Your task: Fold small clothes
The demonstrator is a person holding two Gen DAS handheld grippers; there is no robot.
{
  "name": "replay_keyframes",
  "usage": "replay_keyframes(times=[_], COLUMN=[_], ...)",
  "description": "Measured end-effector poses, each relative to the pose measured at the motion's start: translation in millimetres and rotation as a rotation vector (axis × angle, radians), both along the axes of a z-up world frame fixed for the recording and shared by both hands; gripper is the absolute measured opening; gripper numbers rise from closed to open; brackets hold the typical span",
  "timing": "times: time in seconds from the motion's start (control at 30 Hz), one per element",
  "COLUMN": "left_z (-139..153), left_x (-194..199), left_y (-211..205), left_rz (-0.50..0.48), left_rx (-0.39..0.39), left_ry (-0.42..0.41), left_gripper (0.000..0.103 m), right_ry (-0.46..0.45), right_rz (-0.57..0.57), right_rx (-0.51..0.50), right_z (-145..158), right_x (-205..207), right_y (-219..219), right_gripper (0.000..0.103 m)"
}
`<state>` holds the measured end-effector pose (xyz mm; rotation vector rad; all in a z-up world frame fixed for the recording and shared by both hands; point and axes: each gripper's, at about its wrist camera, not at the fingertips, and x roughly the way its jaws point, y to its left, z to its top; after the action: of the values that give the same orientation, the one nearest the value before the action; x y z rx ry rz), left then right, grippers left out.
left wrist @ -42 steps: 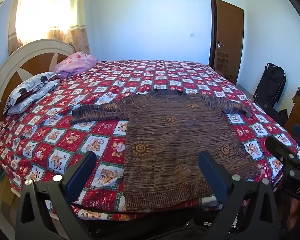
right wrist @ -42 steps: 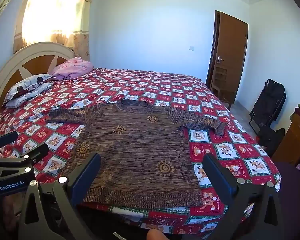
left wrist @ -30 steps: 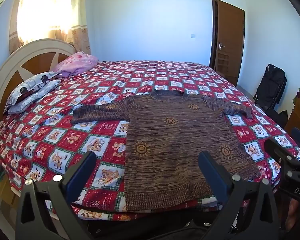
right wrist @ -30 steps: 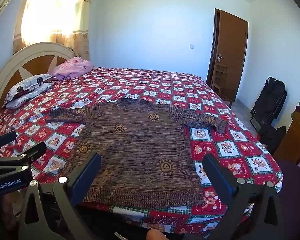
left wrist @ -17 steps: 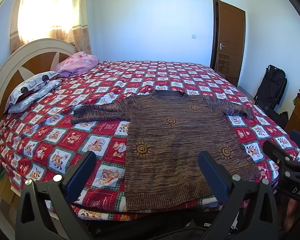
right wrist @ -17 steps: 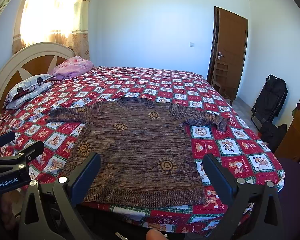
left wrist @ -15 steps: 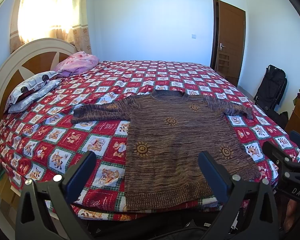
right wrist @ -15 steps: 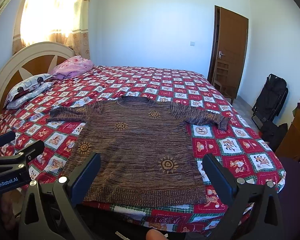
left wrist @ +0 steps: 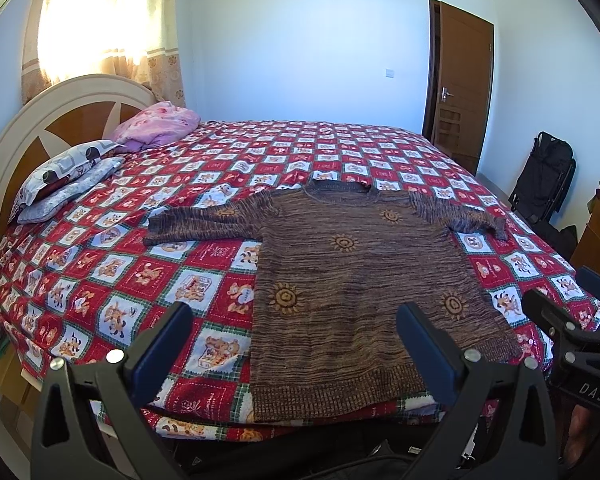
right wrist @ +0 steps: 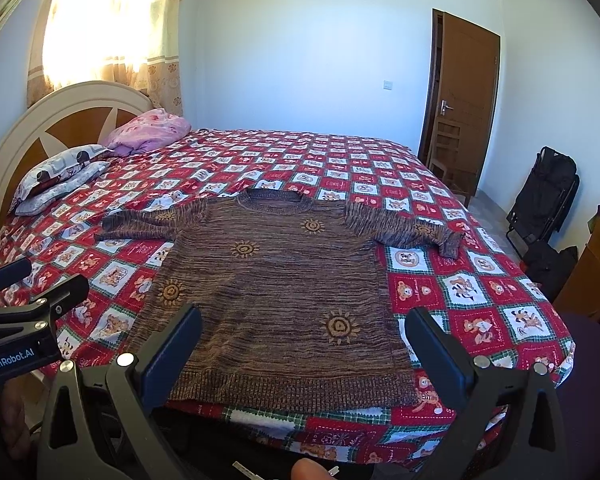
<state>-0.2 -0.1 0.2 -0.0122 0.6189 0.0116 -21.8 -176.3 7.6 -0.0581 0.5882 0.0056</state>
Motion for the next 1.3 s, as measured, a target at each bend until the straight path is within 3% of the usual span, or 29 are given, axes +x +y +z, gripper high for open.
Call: replay_keyframes(times=[1.3], left_z=[-0.3], left_x=[0.3], left_y=[0.1], left_rz=[-0.003], left_rx=[-0.006], left_ry=[0.000], left_gripper=[0.103], right_ry=[0.010], right_rz=[0.015], right_rx=[0.008], right_z=[-6.2], right_x=[2.6], right_y=[3.0], right_gripper=[0.102])
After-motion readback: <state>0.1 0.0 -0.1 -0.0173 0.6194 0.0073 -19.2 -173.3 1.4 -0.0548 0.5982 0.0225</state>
